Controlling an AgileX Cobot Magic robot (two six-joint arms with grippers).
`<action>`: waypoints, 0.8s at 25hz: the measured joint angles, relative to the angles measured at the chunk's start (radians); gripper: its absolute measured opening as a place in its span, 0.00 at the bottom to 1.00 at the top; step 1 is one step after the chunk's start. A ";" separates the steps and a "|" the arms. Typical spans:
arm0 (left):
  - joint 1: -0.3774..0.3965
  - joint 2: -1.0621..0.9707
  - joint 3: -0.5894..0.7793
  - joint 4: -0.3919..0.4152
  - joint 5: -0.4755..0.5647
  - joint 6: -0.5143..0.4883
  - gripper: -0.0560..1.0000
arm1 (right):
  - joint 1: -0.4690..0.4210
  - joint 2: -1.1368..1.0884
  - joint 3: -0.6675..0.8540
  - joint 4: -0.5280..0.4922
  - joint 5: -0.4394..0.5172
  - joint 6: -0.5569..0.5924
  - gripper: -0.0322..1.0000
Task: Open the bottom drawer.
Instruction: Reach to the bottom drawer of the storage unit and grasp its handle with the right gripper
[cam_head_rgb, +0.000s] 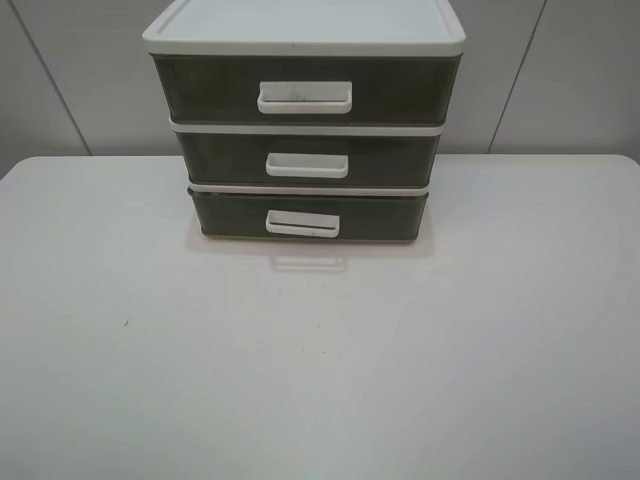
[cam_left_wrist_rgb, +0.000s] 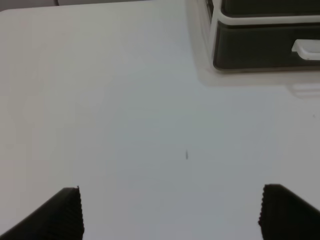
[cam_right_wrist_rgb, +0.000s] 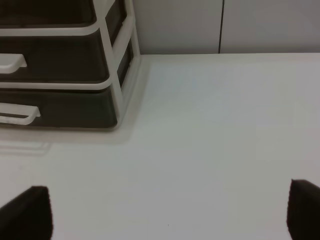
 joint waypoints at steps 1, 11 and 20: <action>0.000 0.000 0.000 0.000 0.000 0.000 0.73 | 0.000 0.000 0.000 0.000 0.000 0.000 0.83; 0.000 0.000 0.000 0.000 0.000 0.000 0.73 | 0.000 0.000 0.000 -0.001 0.000 0.008 0.83; 0.000 0.000 0.000 0.000 0.000 0.000 0.73 | 0.000 0.081 0.000 -0.005 0.000 0.008 0.83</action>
